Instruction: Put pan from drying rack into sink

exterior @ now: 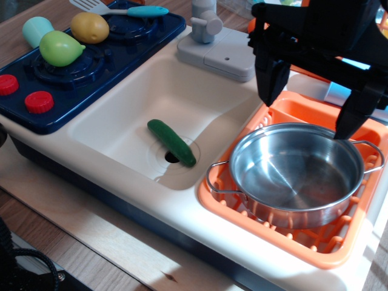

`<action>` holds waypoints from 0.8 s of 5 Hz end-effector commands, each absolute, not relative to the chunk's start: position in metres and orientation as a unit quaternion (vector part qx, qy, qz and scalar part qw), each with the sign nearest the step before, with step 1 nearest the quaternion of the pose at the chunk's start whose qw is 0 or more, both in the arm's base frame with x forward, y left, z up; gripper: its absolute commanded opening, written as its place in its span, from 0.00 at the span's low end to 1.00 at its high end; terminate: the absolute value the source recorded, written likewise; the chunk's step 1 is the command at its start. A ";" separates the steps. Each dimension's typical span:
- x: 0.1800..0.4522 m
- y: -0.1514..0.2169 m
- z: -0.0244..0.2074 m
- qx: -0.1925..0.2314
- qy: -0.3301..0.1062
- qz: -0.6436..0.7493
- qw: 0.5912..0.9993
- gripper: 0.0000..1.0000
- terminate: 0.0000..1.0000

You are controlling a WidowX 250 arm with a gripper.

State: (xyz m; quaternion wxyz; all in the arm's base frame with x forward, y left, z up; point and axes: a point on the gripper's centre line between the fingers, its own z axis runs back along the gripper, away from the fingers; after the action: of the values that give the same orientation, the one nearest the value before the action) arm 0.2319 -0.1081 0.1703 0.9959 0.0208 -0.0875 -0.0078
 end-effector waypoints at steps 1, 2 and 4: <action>0.232 -0.108 0.170 0.021 -0.087 -0.008 0.996 1.00 0.00; 0.223 -0.114 0.170 0.000 -0.084 -0.042 0.996 1.00 0.00; 0.202 -0.132 0.171 -0.022 -0.076 -0.194 0.978 1.00 0.00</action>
State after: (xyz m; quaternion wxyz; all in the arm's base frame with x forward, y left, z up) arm 0.1928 -0.1388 0.1589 0.9734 -0.0046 -0.0656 -0.2194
